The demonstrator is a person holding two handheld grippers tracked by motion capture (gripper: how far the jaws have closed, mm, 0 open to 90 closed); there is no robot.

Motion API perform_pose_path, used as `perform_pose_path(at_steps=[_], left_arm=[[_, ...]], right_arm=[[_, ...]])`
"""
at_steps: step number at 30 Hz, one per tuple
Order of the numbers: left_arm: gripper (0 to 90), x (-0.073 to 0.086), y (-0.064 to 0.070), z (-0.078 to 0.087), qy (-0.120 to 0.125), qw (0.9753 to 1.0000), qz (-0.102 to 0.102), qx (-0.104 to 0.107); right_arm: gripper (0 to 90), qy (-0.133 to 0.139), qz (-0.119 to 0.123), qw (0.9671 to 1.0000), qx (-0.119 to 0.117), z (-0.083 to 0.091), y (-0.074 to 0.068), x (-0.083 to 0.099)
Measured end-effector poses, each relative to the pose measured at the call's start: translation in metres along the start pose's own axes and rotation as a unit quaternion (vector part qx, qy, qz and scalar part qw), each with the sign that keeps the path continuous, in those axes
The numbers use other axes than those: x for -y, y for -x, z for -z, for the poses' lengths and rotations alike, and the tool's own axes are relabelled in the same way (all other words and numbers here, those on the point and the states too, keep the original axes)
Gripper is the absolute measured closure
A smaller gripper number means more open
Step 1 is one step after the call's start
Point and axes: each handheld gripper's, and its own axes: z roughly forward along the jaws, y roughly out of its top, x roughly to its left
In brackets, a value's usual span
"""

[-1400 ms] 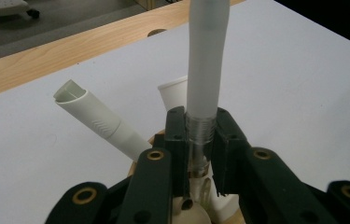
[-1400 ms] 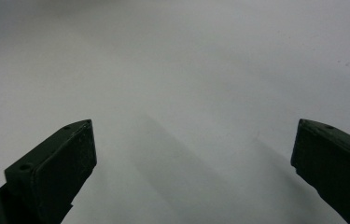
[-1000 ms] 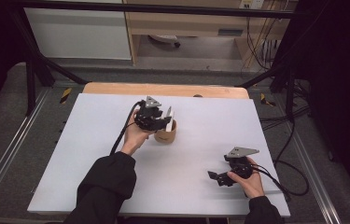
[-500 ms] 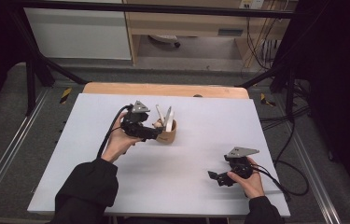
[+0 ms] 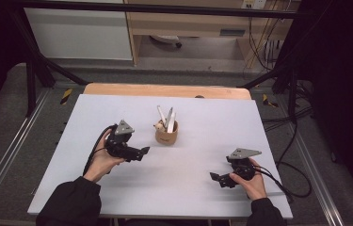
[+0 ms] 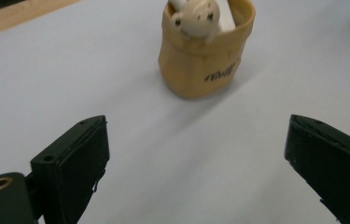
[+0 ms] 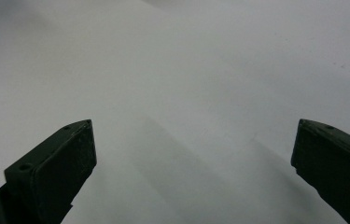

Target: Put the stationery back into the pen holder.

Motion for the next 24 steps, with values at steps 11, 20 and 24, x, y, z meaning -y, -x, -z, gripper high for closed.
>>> perform_pose_path(at_steps=[11,20,24], left_arm=[[6.3,0.052,-0.014,0.019,0.008,0.9995,0.029,0.001],[6.7,0.085,-0.024,0.031,0.004,0.9989,0.046,-0.003],[6.7,0.096,-0.027,0.033,-0.005,0.999,0.044,-0.009]], right_arm=[[0.7,-0.001,0.001,1.0,0.001,0.001,0.001,0.0],[0.6,-0.001,-0.003,1.0,0.001,0.002,0.001,0.0],[0.6,-0.001,-0.004,1.0,-0.001,0.002,0.001,0.0]])
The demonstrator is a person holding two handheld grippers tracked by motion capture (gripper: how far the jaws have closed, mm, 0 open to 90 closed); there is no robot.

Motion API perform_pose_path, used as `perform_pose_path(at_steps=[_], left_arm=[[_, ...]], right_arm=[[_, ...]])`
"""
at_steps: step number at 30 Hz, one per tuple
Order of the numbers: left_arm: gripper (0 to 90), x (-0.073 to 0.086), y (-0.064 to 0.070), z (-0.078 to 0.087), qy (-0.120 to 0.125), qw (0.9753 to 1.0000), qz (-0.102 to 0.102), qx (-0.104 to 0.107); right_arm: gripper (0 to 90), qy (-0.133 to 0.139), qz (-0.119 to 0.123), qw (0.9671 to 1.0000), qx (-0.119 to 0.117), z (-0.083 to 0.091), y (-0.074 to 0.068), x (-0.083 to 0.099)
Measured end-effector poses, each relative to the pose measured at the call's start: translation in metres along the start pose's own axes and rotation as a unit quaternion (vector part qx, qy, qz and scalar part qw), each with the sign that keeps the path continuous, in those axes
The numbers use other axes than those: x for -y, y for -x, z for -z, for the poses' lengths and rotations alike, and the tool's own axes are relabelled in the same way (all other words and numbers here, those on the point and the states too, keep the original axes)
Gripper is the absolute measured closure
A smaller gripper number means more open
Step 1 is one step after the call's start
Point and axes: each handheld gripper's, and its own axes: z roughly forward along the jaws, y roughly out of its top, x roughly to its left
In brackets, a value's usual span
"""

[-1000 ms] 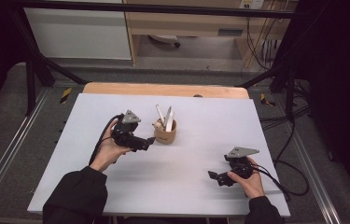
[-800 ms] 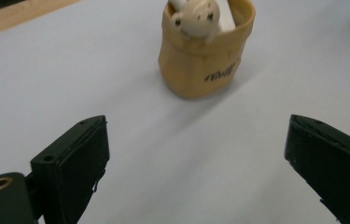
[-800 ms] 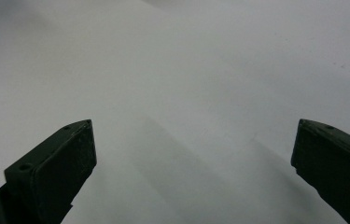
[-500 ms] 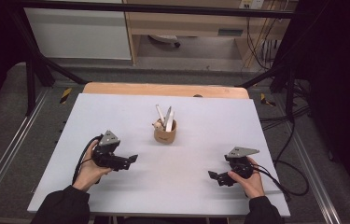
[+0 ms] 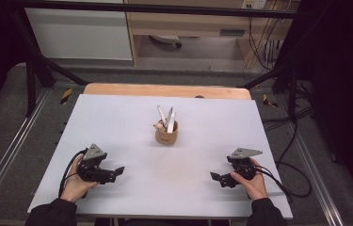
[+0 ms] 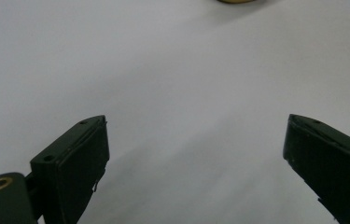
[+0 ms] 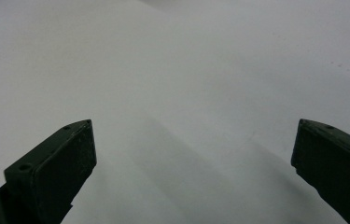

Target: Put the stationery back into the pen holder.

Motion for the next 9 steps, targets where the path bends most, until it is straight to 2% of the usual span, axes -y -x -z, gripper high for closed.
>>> perform_pose_path(at_steps=[6,7,9], left_arm=[[6.3,0.0101,-0.0015,-0.0009,-0.013,0.9998,-0.013,-0.007],[6.3,0.0102,-0.0011,-0.0004,-0.011,0.9998,-0.016,-0.01],[6.4,0.0092,-0.0008,0.001,-0.004,0.9999,-0.014,-0.002]], right_arm=[[0.6,0.001,0.0,1.0,-0.002,0.0005,0.0002,-0.0002],[0.6,0.003,-0.001,1.0,-0.001,0.0008,0.0,-0.0003],[0.6,0.003,-0.002,1.0,-0.003,0.0012,0.0,-0.0004]])
